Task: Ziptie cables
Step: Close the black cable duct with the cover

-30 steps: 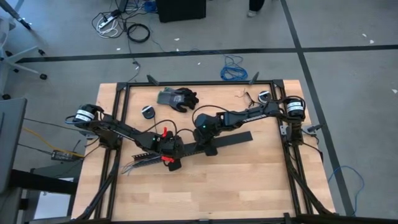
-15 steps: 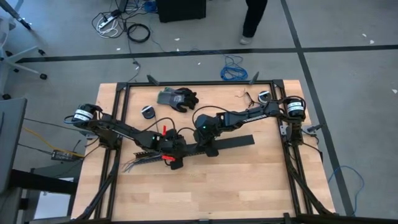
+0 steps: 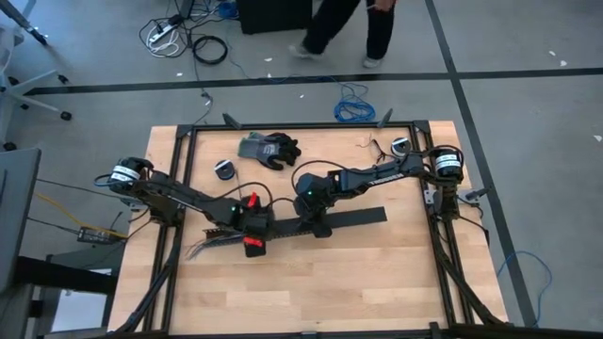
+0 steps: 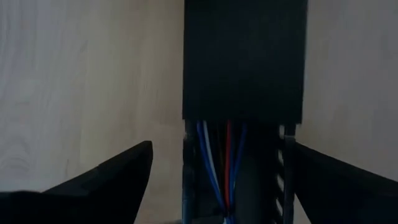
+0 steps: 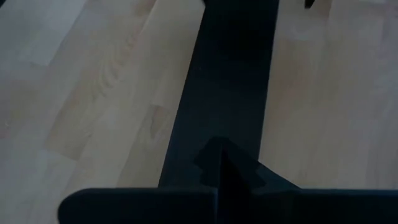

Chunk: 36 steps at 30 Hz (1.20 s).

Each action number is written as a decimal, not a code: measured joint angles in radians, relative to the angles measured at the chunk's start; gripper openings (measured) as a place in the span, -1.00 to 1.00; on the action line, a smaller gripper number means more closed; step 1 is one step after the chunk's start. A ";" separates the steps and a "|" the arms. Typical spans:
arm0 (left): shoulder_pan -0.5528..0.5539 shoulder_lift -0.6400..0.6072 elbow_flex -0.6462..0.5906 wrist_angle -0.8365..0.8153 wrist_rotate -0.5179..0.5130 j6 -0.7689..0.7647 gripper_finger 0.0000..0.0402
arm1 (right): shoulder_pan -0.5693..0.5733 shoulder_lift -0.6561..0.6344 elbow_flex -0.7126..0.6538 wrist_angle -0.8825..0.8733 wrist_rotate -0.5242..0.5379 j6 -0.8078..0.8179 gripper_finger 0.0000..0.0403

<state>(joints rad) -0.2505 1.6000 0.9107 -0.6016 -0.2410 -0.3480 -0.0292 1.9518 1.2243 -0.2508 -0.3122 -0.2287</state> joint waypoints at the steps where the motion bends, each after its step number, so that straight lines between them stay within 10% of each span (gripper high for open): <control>1: 0.000 0.000 -0.001 -0.010 0.000 0.000 0.72 | 0.000 0.000 0.000 -0.001 0.000 0.000 -1.00; 36: 0.000 0.004 -0.005 0.028 -0.008 -0.025 0.38 | -0.004 0.027 -0.003 0.095 -0.037 -0.027 -1.00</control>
<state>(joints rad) -0.2504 1.6039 0.9058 -0.5738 -0.2495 -0.3729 -0.0334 1.9793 1.2217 -0.1558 -0.3493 -0.2562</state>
